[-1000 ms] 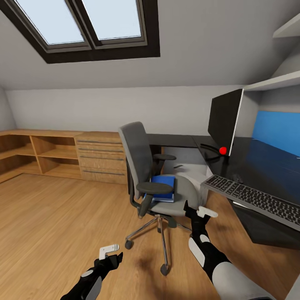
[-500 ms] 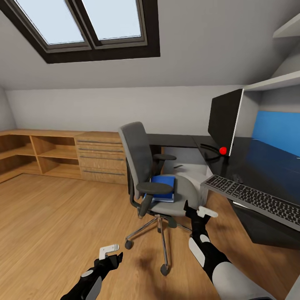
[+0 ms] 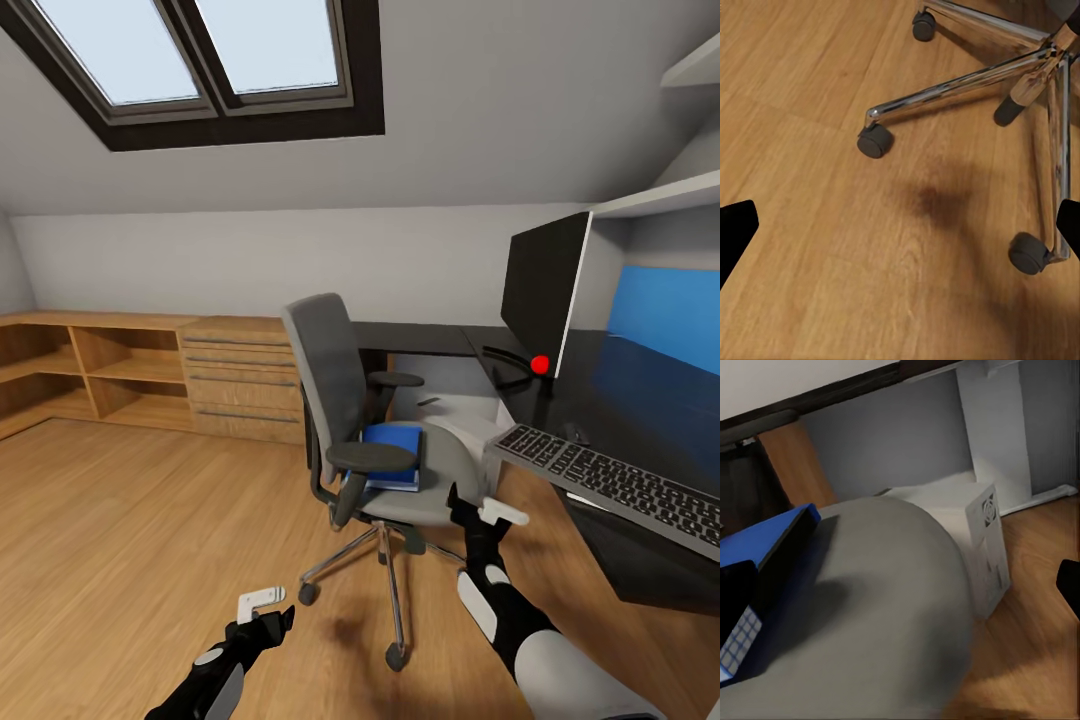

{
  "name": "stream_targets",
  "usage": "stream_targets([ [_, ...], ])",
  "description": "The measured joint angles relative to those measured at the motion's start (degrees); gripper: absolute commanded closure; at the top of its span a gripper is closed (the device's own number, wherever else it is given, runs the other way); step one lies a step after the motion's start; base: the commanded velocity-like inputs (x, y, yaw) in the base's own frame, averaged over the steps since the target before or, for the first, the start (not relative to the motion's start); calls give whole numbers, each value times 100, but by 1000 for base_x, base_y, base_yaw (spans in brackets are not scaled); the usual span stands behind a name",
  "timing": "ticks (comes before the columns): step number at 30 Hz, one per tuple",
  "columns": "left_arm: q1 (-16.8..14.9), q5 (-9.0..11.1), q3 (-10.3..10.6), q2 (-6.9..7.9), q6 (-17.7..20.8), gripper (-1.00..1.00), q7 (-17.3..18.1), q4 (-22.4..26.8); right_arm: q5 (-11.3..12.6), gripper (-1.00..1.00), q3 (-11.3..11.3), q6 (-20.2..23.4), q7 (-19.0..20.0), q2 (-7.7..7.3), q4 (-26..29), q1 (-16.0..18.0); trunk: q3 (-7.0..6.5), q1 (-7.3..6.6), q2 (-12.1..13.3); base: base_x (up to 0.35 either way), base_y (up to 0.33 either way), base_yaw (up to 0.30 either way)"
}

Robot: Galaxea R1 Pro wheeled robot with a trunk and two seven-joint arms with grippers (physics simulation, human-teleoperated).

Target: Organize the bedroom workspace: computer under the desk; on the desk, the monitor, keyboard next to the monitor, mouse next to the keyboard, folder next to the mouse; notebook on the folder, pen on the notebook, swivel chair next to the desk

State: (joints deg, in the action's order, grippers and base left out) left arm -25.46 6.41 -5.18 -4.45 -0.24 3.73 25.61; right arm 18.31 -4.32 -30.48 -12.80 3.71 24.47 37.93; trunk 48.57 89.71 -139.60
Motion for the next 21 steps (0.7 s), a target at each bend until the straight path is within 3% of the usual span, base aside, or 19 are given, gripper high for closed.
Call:
stream_targets([
  [2, 0, 2, -4, 1, 0, -100, 0, 0, 224, -100, 6, 5, -1, -45, -1, 0, 0, 0, 0, 4, 0, 0],
  [4, 0, 4, -4, 2, 0, -100, -4, 0, 686, -100, 2, 11, 8, -158, -3, 0, 0, 0, 0, 2, 0, 0],
  [8, 0, 3, -4, 2, 0, -100, -6, 0, 1172, -100, -14, 21, 26, -282, -4, 0, 0, 0, 0, 0, 0, 0],
  [14, 0, 4, -15, 2, 0, -100, -13, 0, 1421, -100, -24, 108, 34, -338, -4, 0, 0, 0, 0, 0, 0, 0],
  [21, 0, 8, -28, 2, 0, -100, -21, 12, 1462, -100, -25, 266, 39, -340, -1, 0, 0, 0, 0, 0, 0, 0],
])
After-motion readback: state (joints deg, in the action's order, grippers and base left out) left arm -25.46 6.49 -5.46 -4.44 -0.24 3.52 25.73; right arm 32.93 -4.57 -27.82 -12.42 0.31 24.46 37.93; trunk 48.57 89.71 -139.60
